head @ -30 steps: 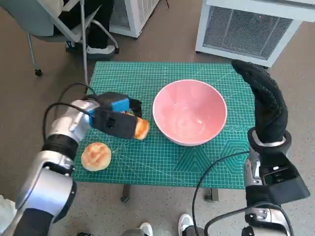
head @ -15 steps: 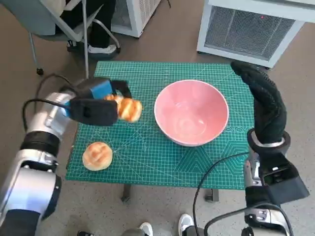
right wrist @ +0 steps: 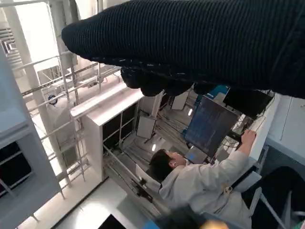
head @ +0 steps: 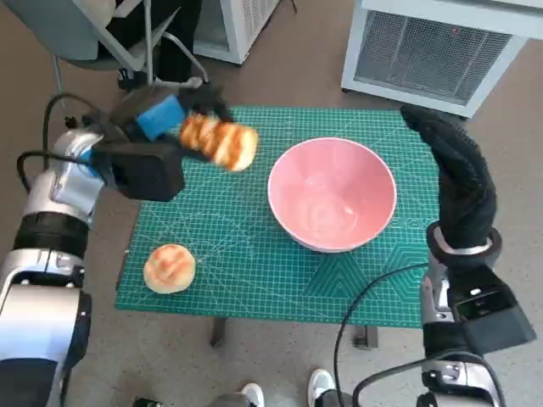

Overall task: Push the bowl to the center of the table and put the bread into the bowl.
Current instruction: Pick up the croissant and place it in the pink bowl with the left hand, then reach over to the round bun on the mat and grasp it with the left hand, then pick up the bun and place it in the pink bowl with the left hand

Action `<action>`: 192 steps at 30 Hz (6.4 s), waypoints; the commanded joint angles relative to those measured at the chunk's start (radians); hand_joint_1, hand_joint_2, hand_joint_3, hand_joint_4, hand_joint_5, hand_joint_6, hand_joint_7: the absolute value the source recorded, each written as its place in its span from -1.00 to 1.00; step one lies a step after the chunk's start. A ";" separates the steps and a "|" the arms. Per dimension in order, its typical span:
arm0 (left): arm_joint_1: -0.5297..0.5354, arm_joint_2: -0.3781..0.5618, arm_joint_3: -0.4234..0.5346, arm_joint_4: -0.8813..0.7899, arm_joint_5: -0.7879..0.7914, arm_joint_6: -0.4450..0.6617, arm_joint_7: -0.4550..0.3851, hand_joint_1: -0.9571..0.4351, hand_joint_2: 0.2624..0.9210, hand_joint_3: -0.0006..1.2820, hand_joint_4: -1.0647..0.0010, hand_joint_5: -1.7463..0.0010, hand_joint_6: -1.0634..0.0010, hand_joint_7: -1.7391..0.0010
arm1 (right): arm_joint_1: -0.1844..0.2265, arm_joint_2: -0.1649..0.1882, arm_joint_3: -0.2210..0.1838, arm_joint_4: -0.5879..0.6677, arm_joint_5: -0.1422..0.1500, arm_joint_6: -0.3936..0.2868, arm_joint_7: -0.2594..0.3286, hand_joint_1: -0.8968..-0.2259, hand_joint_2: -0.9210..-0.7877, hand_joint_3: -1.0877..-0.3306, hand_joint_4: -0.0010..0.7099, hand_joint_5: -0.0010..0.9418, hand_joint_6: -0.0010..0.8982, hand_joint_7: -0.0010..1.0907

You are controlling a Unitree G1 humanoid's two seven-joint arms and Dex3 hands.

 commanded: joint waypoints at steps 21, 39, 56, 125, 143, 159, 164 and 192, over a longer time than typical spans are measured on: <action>-0.144 -0.279 -0.215 0.124 0.220 0.052 0.190 0.38 1.00 -0.92 -0.24 -0.47 -0.34 -0.14 | 0.066 -0.008 0.000 -0.095 -0.020 0.030 -0.017 0.06 -1.00 -0.25 -0.25 -0.99 -1.00 0.23; -0.135 -0.380 -0.232 0.210 0.209 0.261 0.008 0.13 0.73 -0.86 0.84 0.85 0.85 0.55 | 0.086 -0.014 -0.020 -0.112 -0.062 0.015 -0.059 0.04 -1.00 -0.25 -0.24 -0.98 -1.00 0.24; -0.072 -0.220 -0.098 0.068 0.055 0.124 -0.094 0.08 0.77 -0.98 0.75 0.99 0.56 0.86 | 0.105 -0.002 -0.006 -0.138 -0.080 0.023 -0.086 0.04 -1.00 -0.25 -0.24 -0.98 -1.00 0.23; 0.851 0.281 0.063 -0.774 -0.051 0.363 -0.354 0.10 0.69 -1.00 0.46 1.00 0.39 1.00 | 0.101 -0.023 0.039 -0.166 0.042 0.065 0.035 -0.05 -1.00 -0.26 -0.25 -0.99 -1.00 0.22; 0.843 0.271 0.012 -0.731 -0.028 0.373 -0.332 0.37 1.00 -0.77 -0.16 -0.36 0.06 -0.40 | 0.101 -0.017 0.034 -0.177 0.027 0.083 0.019 0.02 -1.00 -0.27 -0.25 -0.99 -1.00 0.21; 0.787 0.306 0.128 -0.829 -0.168 0.308 -0.363 0.38 1.00 -0.83 -0.22 -0.38 -0.07 -0.41 | 0.091 -0.018 0.034 -0.161 0.034 0.080 0.025 0.00 -1.00 -0.27 -0.25 -0.99 -1.00 0.21; 0.732 0.297 0.188 -0.889 -0.214 0.307 -0.341 0.38 1.00 -0.87 -0.25 -0.36 -0.16 -0.35 | 0.083 -0.021 0.033 -0.150 0.040 0.079 0.030 0.00 -1.00 -0.26 -0.25 -0.99 -1.00 0.21; 0.067 -0.208 -0.034 -0.307 -0.051 0.096 -0.054 0.38 1.00 -0.91 -0.29 -0.27 -0.22 -0.39 | 0.038 0.001 0.033 -0.071 0.044 0.056 0.031 0.07 -1.00 -0.25 -0.25 -0.99 -1.00 0.20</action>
